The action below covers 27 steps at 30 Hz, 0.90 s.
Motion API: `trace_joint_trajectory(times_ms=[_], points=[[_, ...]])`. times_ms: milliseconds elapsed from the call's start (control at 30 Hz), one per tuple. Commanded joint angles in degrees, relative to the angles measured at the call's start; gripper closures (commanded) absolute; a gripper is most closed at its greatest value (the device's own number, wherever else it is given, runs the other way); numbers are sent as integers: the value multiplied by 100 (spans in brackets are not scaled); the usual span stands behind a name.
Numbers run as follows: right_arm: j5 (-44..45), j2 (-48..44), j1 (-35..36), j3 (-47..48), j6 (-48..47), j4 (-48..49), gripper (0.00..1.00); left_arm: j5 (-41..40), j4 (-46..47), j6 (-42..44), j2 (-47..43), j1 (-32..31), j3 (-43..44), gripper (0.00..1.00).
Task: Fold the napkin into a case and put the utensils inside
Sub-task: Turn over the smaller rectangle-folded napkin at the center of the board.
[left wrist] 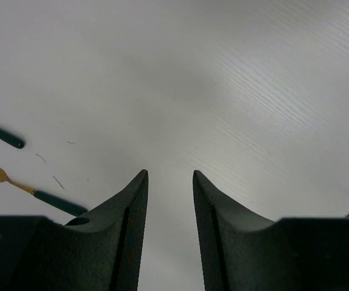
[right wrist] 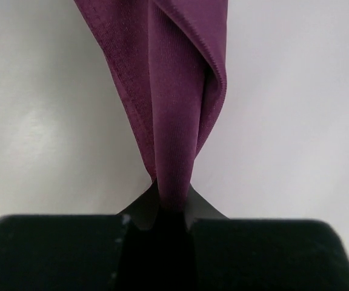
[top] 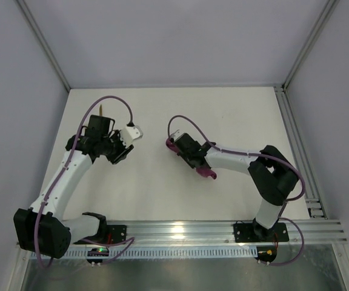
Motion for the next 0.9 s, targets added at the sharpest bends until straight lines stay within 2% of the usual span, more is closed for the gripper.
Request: trace_joint_trajectory(times_ms=[0, 100, 133, 200, 233, 367, 433, 533, 567, 633, 667, 767, 800, 867], points=[[2223, -190, 203, -98, -95, -113, 96, -66, 199, -158, -115, 88, 167, 63], [2964, 249, 747, 59, 62, -217, 96, -84, 278, -167, -97, 132, 158, 63], [3419, 624, 905, 182, 367, -349, 96, -101, 296, -176, -106, 141, 150, 63], [3721, 1091, 1354, 707, 869, -1057, 96, -110, 313, -176, -115, 167, 141, 62], [3861, 1616, 1503, 928, 1376, -1332, 96, -128, 322, -176, -106, 176, 141, 62], [3854, 2769, 2294, 1860, 2022, -2378, 96, -154, 357, -176, -124, 229, 141, 62], [3723, 3009, 2418, 2169, 2163, -2477, 96, -137, 366, -176, -115, 238, 149, 61], [3406, 3063, 2542, 2144, 2312, -2302, 86, -110, 375, -185, -132, 255, 141, 61], [3293, 3045, 2551, 2117, 2339, -2205, 74, -110, 384, -194, -132, 256, 123, 61], [3195, 3001, 2594, 2108, 2383, -2161, 59, -93, 401, -202, -124, 256, 106, 60], [3082, 2992, 2612, 2108, 2400, -2117, 44, -75, 401, -211, -115, 256, 97, 60], [2879, 2922, 2761, 2178, 2374, -2003, 23, -40, 436, -229, -88, 256, 88, 59], [2783, 2870, 2814, 2257, 2374, -1994, 12, -31, 436, -229, -80, 264, 88, 59], [2659, 2808, 2998, 2327, 2365, -1924, 7, -14, 445, -238, -45, 264, 88, 59]])
